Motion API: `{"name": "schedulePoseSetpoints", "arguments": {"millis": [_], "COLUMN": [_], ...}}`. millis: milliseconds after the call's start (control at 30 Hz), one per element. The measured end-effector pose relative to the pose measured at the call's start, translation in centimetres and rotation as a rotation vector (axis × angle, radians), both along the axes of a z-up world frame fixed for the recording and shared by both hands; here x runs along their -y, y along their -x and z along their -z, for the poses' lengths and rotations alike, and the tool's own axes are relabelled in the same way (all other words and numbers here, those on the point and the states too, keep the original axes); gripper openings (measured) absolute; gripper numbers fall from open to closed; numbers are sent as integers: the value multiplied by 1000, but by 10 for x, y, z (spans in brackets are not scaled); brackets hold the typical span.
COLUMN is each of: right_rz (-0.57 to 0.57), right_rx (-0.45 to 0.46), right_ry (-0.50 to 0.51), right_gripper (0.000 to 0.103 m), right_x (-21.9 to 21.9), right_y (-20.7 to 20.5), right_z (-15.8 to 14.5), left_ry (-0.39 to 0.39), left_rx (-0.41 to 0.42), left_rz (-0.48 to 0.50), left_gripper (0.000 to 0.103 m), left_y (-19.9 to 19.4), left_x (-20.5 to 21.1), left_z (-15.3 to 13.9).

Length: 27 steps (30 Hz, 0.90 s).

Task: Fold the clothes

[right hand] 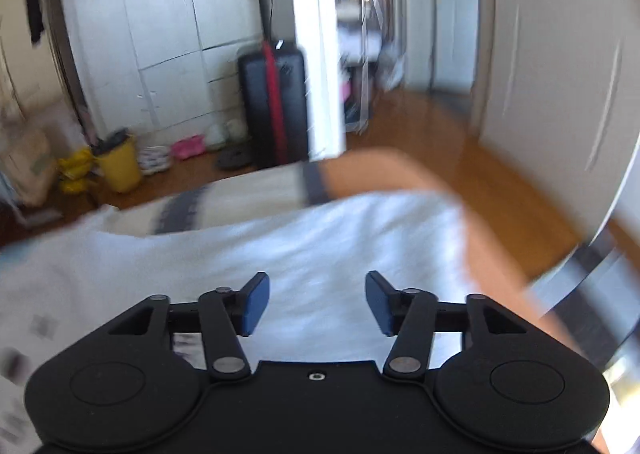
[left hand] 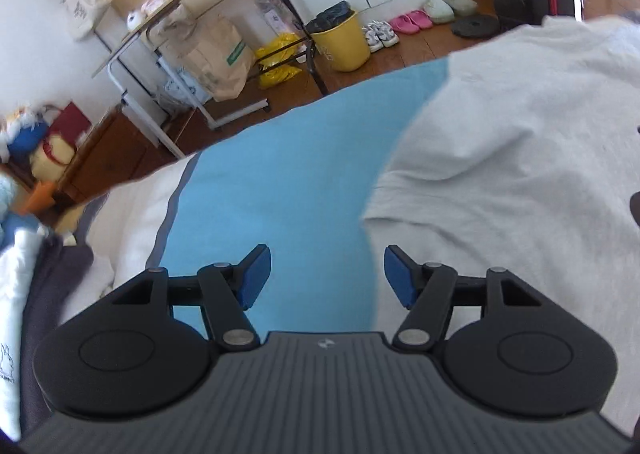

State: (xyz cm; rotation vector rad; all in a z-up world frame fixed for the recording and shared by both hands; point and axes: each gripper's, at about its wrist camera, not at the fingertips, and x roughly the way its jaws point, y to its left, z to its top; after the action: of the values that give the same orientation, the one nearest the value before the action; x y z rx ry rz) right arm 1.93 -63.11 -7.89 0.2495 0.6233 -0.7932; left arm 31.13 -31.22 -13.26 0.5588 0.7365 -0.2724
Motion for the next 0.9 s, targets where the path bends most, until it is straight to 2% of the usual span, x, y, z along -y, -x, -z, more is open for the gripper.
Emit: {"name": "schedulePoseSetpoints", "arguments": {"millis": [33, 133, 233, 300, 367, 467, 500, 533, 567, 633, 767, 800, 833, 900], "right_rz": [-36, -120, -107, -77, -75, -4, -18, -50, -93, -114, -15, 17, 36, 71], "right_rx": [-37, -64, -25, -5, -7, -37, -6, 34, 38, 20, 24, -1, -46, -99], "right_ry": [33, -1, -60, -136, -231, -240, -242, -247, -236, -112, 92, 64, 29, -4], "right_gripper": [63, 63, 64, 65, 73, 74, 72, 49, 4, 4, 7, 11, 23, 23], "right_x": [4, 35, 81, 116, 147, 170, 174, 174, 172, 158, 159, 167, 173, 174], "right_y": [9, 30, 36, 30, 14, -7, -11, -14, -20, -26, -11, -11, -11, -4], "right_z": [1, 0, 0, 6, 24, 55, 59, 61, 60, 47, 26, 30, 36, 42], "left_ry": [60, 132, 201, 248, 295, 311, 316, 321, 326, 336, 354, 360, 366, 380], "left_rx": [-40, -132, -223, -284, -345, -344, -342, -341, -340, -338, -332, -330, -328, -297], "left_rz": [7, 17, 26, 33, 40, 14, 5, -4, -12, -30, -76, -100, -124, -126], "left_gripper": [62, 62, 62, 62, 62, 65, 65, 65, 65, 65, 65, 65, 66, 66], "left_y": [-2, 1, 4, 5, 7, 18, 22, 25, 29, 36, 60, 71, 82, 106], "left_x": [-13, -39, -65, -82, -99, -106, -108, -110, -112, -117, -130, -136, -143, -155], "left_z": [-5, -3, 0, 2, 4, 5, 5, 5, 5, 5, 8, 11, 14, 12]}}
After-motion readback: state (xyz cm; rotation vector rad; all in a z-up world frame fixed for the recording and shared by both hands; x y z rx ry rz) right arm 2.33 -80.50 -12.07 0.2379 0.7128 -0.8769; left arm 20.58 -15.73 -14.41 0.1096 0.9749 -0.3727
